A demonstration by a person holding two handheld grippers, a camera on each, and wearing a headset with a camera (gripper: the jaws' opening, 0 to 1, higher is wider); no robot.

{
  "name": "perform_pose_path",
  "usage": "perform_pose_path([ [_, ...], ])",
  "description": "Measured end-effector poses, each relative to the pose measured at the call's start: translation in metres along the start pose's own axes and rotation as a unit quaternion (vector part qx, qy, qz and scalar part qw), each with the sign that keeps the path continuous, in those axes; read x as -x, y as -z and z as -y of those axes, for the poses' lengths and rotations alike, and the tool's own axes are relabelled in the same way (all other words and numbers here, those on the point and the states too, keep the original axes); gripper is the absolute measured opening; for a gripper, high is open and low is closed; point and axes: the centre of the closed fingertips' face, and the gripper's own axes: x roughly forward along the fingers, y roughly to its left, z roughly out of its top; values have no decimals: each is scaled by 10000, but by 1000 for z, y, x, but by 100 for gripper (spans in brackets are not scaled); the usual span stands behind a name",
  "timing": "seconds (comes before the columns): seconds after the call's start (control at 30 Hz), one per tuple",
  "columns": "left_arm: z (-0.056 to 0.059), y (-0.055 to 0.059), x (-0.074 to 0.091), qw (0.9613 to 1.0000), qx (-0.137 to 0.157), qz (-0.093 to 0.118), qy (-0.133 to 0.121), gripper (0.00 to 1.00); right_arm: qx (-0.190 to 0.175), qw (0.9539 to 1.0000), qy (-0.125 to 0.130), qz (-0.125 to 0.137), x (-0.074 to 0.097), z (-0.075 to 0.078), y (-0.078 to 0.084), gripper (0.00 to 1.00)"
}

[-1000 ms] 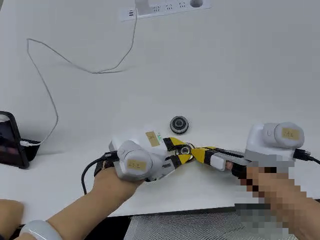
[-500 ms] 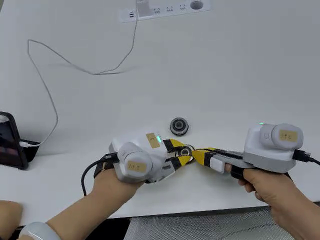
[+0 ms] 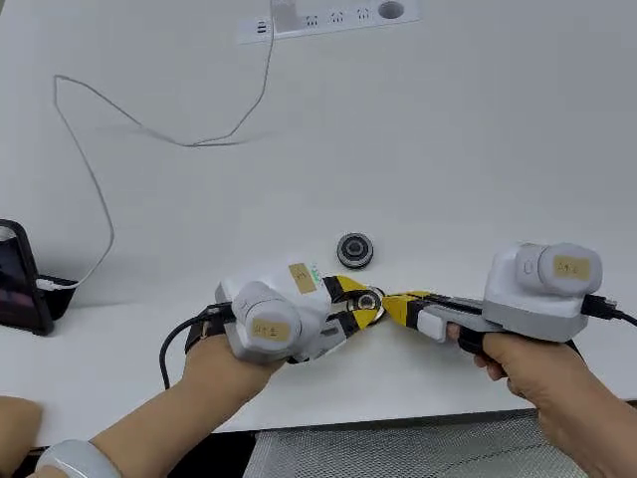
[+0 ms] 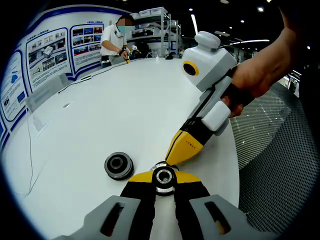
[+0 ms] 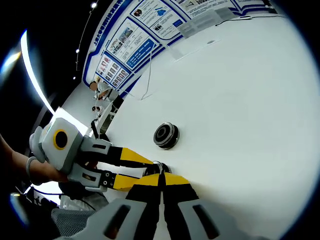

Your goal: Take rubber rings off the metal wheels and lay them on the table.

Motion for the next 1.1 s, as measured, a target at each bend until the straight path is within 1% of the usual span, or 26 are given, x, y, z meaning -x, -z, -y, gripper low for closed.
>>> perform_pose_path([
  [0.07, 0, 0, 0, 10000, 1, -7, 1, 13, -1, 10000, 19, 47, 0, 0, 0, 2],
  [0.1, 0, 0, 0, 10000, 12, -8, 2, 13, -70, 9999, -7, 82, 0, -2, -1, 2],
  [0.2, -1, 0, 0, 10000, 29, -7, 1, 13, -48, 9999, 7, 101, -1, -2, -1, 1],
  [0.5, -1, 1, 0, 10000, 56, -4, 8, 12, -160, 9998, -21, 142, -2, -4, -1, 1],
  [0.93, -2, 1, 0, 10000, 57, 2, 22, 12, -369, 9989, -216, 192, -1, -12, -3, 0],
  [1.07, -2, 1, -1, 10000, 47, 3, 26, 12, -523, 9976, -397, 221, -1, -20, -5, 0],
  [1.1, -2, 1, -1, 10000, 53, 6, 26, 12, -493, 9978, -403, 198, -1, -22, -4, 0],
])
